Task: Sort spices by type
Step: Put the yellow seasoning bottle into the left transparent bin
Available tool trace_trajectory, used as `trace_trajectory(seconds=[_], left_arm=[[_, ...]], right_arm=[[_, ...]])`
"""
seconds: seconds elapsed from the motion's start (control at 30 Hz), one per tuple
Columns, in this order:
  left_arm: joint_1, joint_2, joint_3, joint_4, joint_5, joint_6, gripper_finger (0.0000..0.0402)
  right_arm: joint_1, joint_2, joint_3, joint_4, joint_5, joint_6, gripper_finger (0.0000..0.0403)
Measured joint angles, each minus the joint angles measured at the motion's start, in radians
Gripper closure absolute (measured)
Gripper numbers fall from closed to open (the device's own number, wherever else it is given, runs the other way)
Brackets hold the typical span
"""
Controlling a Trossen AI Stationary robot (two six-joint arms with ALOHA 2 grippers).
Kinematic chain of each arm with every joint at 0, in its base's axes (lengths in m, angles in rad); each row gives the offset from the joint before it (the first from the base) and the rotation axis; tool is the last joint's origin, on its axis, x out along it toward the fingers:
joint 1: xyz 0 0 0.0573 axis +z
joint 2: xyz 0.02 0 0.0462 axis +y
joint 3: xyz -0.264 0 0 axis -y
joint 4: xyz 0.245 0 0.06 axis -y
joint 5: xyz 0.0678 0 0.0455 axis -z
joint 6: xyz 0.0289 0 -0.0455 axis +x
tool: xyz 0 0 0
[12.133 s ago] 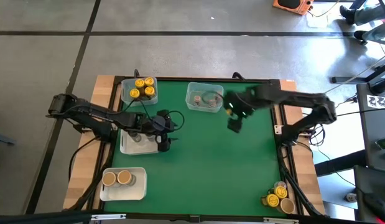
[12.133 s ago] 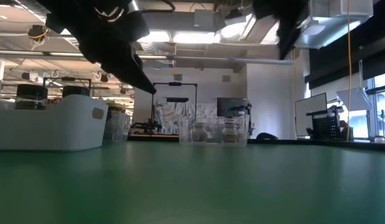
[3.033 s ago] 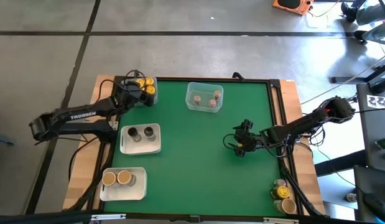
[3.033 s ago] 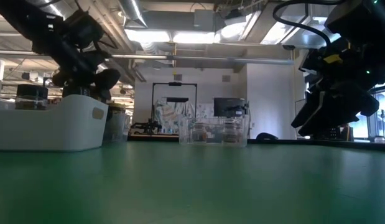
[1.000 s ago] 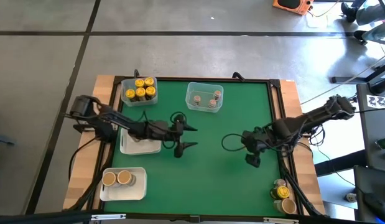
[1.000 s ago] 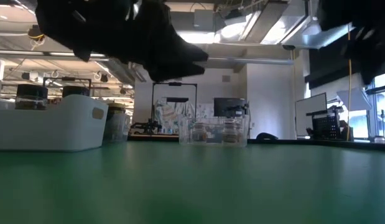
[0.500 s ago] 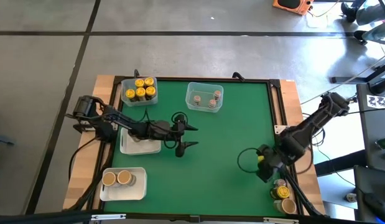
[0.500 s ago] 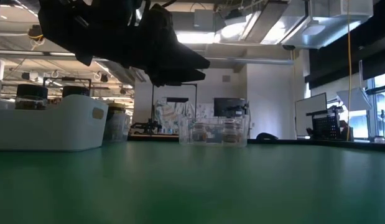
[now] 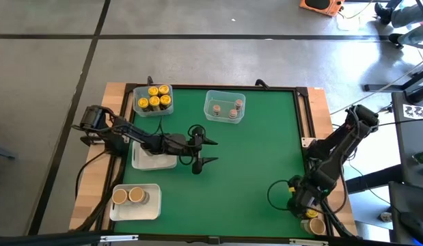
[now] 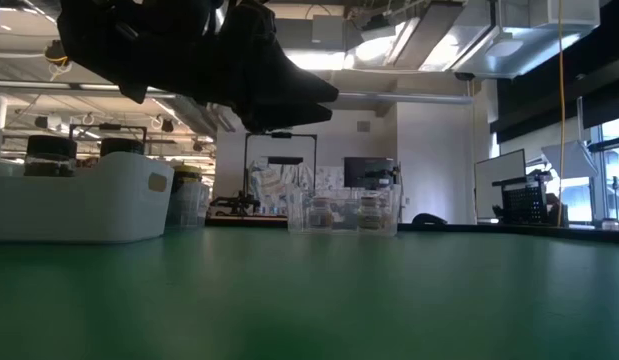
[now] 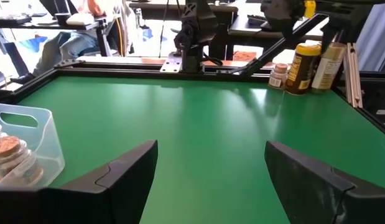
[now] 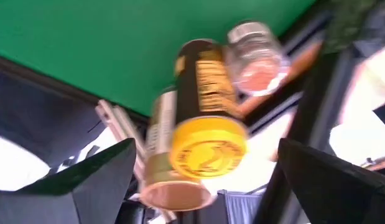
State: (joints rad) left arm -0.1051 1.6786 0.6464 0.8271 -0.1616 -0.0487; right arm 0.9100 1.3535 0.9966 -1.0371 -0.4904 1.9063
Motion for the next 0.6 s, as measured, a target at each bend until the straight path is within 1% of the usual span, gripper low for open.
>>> trace_trajectory(seconds=[0.17, 0.27, 0.47, 0.53, 0.6], left_arm=[[0.0, 0.0, 0.0, 0.0, 0.0, -0.001, 0.0106], [0.0, 0.0, 0.0, 0.0, 0.0, -0.001, 0.0106], [0.0, 0.0, 0.0, 0.0, 0.001, -0.001, 0.0106], [0.0, 0.0, 0.0, 0.0, 0.001, -0.001, 0.0106], [0.0, 0.0, 0.0, 0.0, 0.001, -0.002, 0.0106]], right_arm=[[0.003, 0.043, 0.0, 0.073, -0.005, -0.001, 0.0011], [0.005, 0.075, 0.0, 0.064, -0.049, -0.021, 0.0011], [0.015, 0.125, -0.001, 0.096, -0.092, -0.051, 0.0011], [0.015, 0.135, -0.001, 0.101, -0.096, -0.053, 0.0017], [0.013, 0.143, -0.001, 0.099, -0.097, -0.056, 0.0033]])
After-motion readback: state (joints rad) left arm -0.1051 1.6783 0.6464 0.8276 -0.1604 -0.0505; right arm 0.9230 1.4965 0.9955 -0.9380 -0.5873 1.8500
